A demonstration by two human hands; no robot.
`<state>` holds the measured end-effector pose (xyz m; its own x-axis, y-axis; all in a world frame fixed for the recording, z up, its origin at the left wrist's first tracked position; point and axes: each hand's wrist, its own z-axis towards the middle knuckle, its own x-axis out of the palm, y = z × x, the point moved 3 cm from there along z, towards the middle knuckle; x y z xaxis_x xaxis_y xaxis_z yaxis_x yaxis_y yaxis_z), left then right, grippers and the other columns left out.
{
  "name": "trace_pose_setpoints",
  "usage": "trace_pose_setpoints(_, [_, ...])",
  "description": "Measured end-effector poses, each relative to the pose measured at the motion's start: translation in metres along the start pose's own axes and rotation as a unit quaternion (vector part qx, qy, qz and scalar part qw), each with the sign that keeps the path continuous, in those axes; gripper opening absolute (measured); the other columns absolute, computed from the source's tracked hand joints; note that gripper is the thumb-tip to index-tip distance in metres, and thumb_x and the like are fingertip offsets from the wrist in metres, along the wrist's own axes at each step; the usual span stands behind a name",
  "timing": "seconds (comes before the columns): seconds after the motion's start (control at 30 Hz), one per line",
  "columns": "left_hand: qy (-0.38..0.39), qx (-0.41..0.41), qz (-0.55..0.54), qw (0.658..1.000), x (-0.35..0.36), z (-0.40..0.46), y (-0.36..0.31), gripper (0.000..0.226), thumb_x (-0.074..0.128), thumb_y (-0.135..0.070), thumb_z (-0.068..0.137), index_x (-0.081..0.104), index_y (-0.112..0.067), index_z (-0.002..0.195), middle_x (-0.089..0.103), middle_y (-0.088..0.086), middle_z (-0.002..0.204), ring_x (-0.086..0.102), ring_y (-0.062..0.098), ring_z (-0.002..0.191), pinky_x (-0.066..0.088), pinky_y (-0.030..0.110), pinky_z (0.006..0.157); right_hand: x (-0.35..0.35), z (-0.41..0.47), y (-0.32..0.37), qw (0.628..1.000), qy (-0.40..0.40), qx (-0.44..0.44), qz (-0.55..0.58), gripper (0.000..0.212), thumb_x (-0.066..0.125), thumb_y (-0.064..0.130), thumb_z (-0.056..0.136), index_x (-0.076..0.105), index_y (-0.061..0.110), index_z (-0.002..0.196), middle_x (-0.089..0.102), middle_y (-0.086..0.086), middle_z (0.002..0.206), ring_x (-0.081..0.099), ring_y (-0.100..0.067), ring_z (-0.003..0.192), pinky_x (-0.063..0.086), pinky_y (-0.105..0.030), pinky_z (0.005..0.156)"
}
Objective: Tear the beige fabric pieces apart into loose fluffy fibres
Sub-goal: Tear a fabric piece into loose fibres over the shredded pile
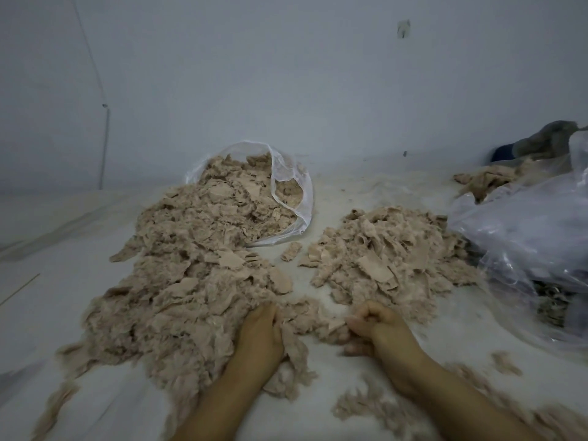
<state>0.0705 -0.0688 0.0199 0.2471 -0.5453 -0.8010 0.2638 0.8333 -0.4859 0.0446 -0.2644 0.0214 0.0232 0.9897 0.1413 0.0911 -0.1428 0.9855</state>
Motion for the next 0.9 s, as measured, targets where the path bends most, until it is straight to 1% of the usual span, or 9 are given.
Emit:
trace_pose_setpoints(0.07, [-0.010, 0.004, -0.061, 0.998, -0.002, 0.000, -0.004, 0.014, 0.046, -0.008, 0.095, 0.056, -0.015, 0.088, 0.054, 0.001, 0.090, 0.049, 0.016, 0.088, 0.032, 0.021, 0.071, -0.003, -0.003, 0.002, 1.000, 0.009, -0.003, 0.029, 0.030, 0.055, -0.007, 0.088, 0.050, 0.009, 0.063, 0.065, -0.020, 0.067, 0.066, -0.025, 0.060, 0.053, -0.029, 0.052])
trace_pose_setpoints(0.13, [-0.004, 0.022, -0.138, 0.990, -0.007, 0.002, -0.013, 0.021, 0.051, -0.021, 0.096, 0.061, -0.020, 0.114, 0.056, -0.010, 0.111, 0.051, 0.006, 0.105, 0.037, 0.016, 0.087, 0.000, -0.003, 0.003, 0.999, 0.008, -0.022, 0.022, 0.027, 0.057, -0.007, 0.085, 0.050, 0.009, 0.064, 0.054, -0.020, 0.064, 0.058, -0.027, 0.057, 0.050, -0.033, 0.056])
trace_pose_setpoints(0.23, [0.139, 0.054, -0.201, 0.968, -0.002, 0.003, -0.033, 0.043, 0.062, -0.040, 0.087, 0.049, -0.035, 0.129, 0.047, -0.029, 0.117, 0.046, -0.013, 0.109, 0.036, 0.010, 0.092, 0.007, -0.004, 0.004, 0.998, 0.005, -0.054, 0.030, 0.018, 0.065, 0.002, 0.084, 0.054, 0.008, 0.072, 0.049, -0.018, 0.064, 0.050, -0.024, 0.054, 0.043, -0.031, 0.054])
trace_pose_setpoints(0.37, [0.146, 0.078, -0.208, 0.964, 0.013, 0.000, -0.037, 0.011, 0.063, -0.017, 0.088, 0.069, -0.026, 0.090, 0.062, -0.021, 0.086, 0.055, -0.012, 0.079, 0.041, 0.008, 0.073, 0.006, -0.005, 0.005, 0.997, -0.027, -0.070, 0.010, 0.015, 0.061, 0.009, 0.090, 0.062, 0.005, 0.076, 0.056, -0.005, 0.054, 0.048, -0.012, 0.044, 0.039, -0.022, 0.042])
trace_pose_setpoints(0.47, [0.082, 0.038, -0.245, 0.965, 0.013, 0.001, -0.030, 0.029, 0.061, -0.007, 0.087, 0.065, -0.026, 0.065, 0.063, -0.014, 0.067, 0.056, -0.006, 0.065, 0.042, 0.012, 0.062, 0.005, -0.005, 0.003, 0.997, -0.043, -0.062, -0.015, 0.019, 0.061, 0.010, 0.091, 0.062, 0.008, 0.072, 0.053, -0.002, 0.049, 0.043, -0.009, 0.039, 0.035, -0.020, 0.037])
trace_pose_setpoints(0.6, [0.011, -0.041, -0.265, 0.963, 0.010, 0.001, -0.024, 0.039, 0.053, 0.002, 0.090, 0.062, -0.024, 0.062, 0.063, -0.008, 0.066, 0.060, 0.001, 0.060, 0.048, 0.017, 0.057, 0.005, -0.005, 0.005, 0.997, -0.053, -0.052, 0.034, 0.020, 0.061, 0.016, 0.091, 0.060, 0.011, 0.072, 0.050, -0.003, 0.051, 0.039, -0.010, 0.039, 0.031, -0.020, 0.038])
trace_pose_setpoints(0.7, [-0.034, -0.050, -0.261, 0.964, 0.003, 0.002, -0.018, 0.027, 0.054, -0.001, 0.090, 0.064, -0.018, 0.072, 0.066, -0.002, 0.079, 0.064, 0.016, 0.077, 0.051, 0.026, 0.070, -0.002, -0.007, 0.009, 0.992, -0.071, -0.062, 0.079, 0.017, 0.062, 0.017, 0.090, 0.061, 0.011, 0.074, 0.053, -0.006, 0.055, 0.042, -0.012, 0.041, 0.031, -0.018, 0.039])
trace_pose_setpoints(0.8, [0.013, -0.028, -0.329, 0.944, 0.002, -0.005, -0.031, 0.014, 0.066, -0.023, 0.086, 0.066, -0.025, 0.100, 0.067, -0.009, 0.097, 0.062, 0.001, 0.088, 0.047, 0.011, 0.073, 0.003, -0.013, 0.010, 0.996, -0.037, -0.070, 0.042, 0.011, 0.068, 0.017, 0.084, 0.070, 0.012, 0.075, 0.065, -0.011, 0.066, 0.055, -0.019, 0.054, 0.042, -0.025, 0.049])
trace_pose_setpoints(0.9, [0.058, -0.030, -0.423, 0.904, 0.004, -0.009, -0.050, 0.011, 0.071, -0.017, 0.081, 0.072, -0.028, 0.079, 0.069, -0.007, 0.073, 0.061, 0.004, 0.065, 0.047, 0.016, 0.060, 0.017, -0.018, 0.012, 0.995, 0.010, -0.092, 0.043, 0.012, 0.070, 0.018, 0.076, 0.077, 0.009, 0.079, 0.074, -0.011, 0.078, 0.068, -0.018, 0.065, 0.052, -0.023, 0.058])
